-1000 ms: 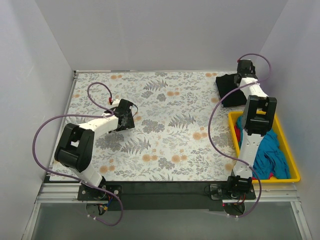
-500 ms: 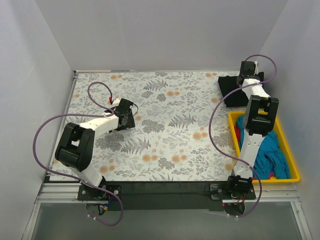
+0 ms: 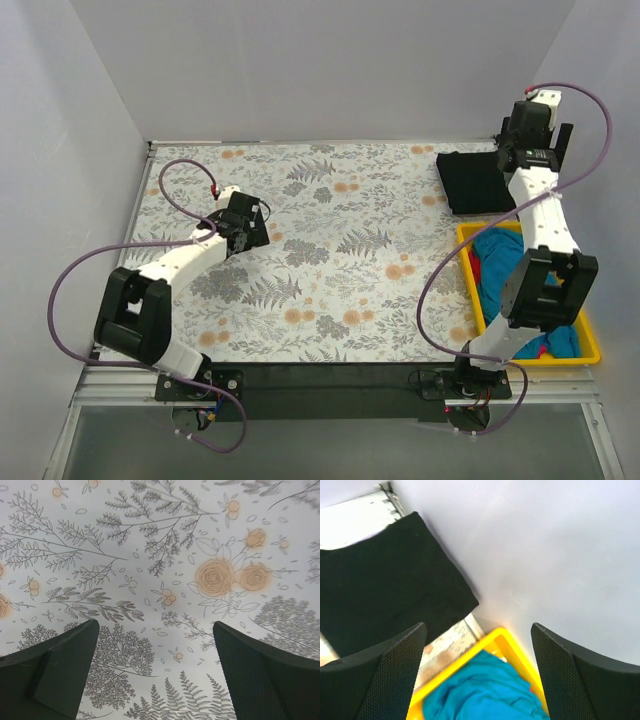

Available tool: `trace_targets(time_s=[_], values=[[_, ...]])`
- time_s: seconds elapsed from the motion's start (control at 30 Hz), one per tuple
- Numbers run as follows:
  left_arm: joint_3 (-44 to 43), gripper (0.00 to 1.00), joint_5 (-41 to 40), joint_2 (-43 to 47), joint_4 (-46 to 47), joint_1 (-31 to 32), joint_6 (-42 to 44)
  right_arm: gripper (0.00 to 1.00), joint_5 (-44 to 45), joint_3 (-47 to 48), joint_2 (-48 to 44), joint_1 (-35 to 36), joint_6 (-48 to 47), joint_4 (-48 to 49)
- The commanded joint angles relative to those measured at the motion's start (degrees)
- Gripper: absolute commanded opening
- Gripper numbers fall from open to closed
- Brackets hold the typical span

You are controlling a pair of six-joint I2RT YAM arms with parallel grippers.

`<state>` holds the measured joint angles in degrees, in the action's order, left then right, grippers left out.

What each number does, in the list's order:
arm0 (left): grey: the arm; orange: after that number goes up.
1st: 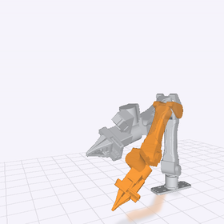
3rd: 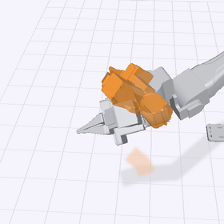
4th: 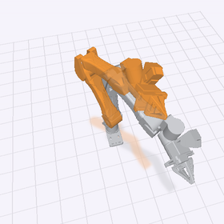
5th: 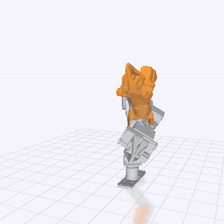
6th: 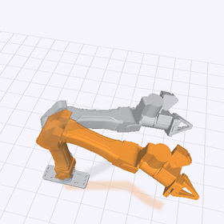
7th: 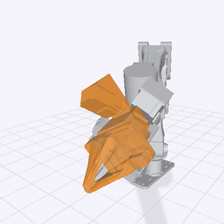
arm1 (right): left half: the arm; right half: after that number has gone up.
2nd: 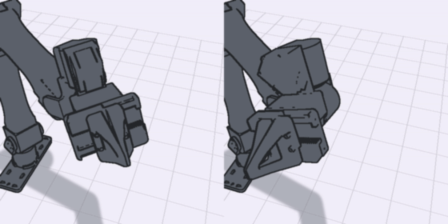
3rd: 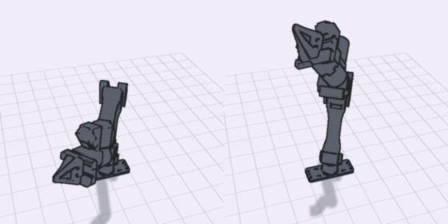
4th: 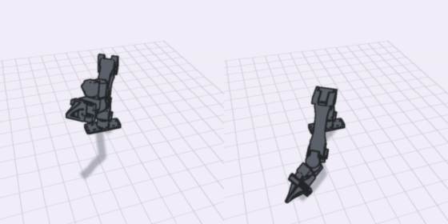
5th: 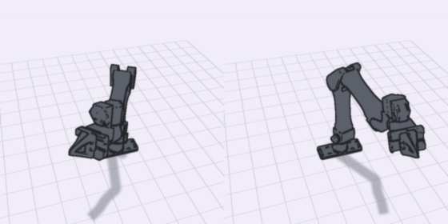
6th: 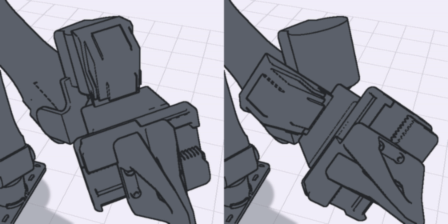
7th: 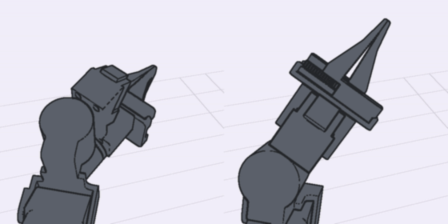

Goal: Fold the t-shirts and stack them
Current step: Reset both grippers

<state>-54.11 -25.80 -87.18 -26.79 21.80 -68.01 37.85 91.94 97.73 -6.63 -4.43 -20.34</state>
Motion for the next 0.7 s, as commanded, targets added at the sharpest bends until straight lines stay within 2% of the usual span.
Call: trace_targets(time_s=[0.0, 0.13, 0.23, 0.3, 0.47, 0.67], values=[[-0.3, 0.98, 0.93, 5.78, 1.39, -0.36, -0.55, 0.91, -6.19, -5.36, -8.33, -0.05, 5.9, -2.86], [0.67, 0.98, 1.28, 9.65, 2.61, -0.36, -1.07, 0.92, -13.22, -11.25, -18.87, -0.13, 9.26, -4.97], [1.72, 0.98, 0.84, 13.15, 3.67, -0.36, -1.69, 0.98, -18.41, -16.43, -28.1, -0.13, 10.93, -5.15], [1.72, 0.98, 1.54, 15.53, 3.41, -0.44, -2.56, 0.98, -20.17, -20.2, -35.39, -0.13, 12.85, -5.06], [0.14, 0.98, 0.94, 26.24, -1.07, -0.36, -4.76, 0.98, -20.45, -28.47, -52.16, 3.11, 16.2, -2.96], [-0.31, 0.98, -5.92, 36.71, -6.52, -0.36, -6.96, 0.98, -15.17, -37.09, -65.97, 12.25, 11.3, -2.87]])
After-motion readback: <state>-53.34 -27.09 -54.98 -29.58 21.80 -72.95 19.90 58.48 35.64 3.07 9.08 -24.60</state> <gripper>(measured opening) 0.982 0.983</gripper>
